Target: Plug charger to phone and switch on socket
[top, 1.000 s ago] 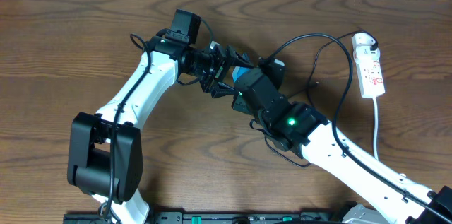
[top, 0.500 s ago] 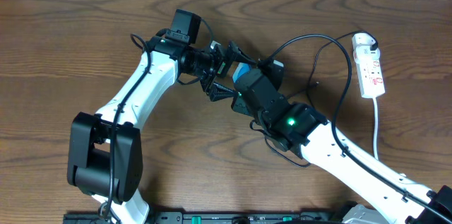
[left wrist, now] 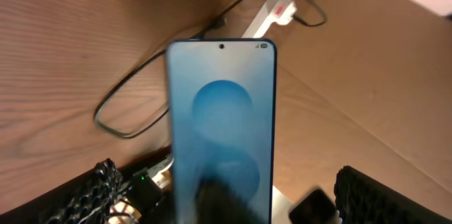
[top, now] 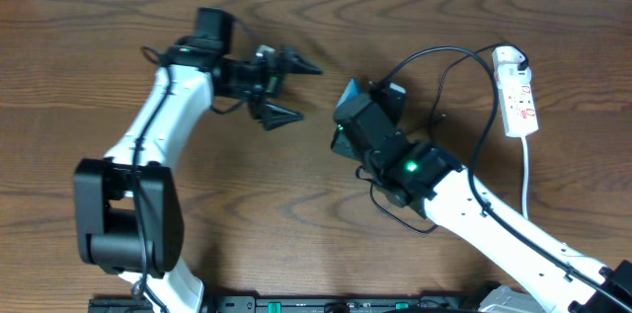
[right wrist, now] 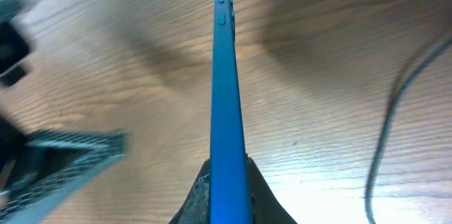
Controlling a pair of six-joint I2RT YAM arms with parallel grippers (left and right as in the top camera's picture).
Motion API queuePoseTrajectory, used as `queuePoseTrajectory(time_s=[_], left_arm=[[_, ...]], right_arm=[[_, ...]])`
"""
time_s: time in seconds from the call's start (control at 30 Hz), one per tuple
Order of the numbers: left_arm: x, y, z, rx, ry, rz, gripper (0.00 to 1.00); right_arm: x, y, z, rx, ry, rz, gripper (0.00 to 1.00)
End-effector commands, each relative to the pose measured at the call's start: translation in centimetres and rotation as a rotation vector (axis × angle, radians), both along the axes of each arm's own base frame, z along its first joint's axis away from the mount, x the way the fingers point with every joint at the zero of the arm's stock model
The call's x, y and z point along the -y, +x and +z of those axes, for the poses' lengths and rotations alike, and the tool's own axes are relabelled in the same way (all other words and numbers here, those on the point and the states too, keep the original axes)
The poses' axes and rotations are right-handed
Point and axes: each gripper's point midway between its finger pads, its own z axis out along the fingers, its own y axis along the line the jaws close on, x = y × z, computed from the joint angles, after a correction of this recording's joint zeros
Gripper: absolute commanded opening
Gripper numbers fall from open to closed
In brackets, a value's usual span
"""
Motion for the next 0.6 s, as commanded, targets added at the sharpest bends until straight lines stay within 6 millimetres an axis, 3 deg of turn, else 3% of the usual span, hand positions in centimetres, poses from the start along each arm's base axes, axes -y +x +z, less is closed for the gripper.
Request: queuePoseTrajectory(time_s=[0.0,0.13,0.27,0.33,0.43,0.57], left_arm=[[-2.5,-0.4,1.9,0.141,-0.073,-0.042,0.98],[-5.7,-2.4,1.0,0.167,-0.033,-0.068,0.98],[-9.1,-4.9,-0.4,0.133,0.061,-0.098,0.98],[-10.1,-5.5,-0.1,0.151,0.054,-0.102,0.98],[-11.2,-5.6,0.6,0.214,0.022,-0.095,0.98],[-10.9,-4.7,2.9,0.384,-0.107,-0.062,0.98]], right_arm=[[2.4,1.0,2.8,0.057,0.039,-0.074,0.01],[5.1,0.5,5.2,0.069,0.078,-0.08,0.01],[8.8,-0.9,9.3,0.157,0.096,-0.083,0.01],[10.9,-2.1,11.7,0.224,0.103,-0.097,0.01],[14.1,-4.3,13.7,0.286,0.12,-0.154,0.01],[16.1,-6.4,14.2,0.347,0.185,-0.204,0.01]])
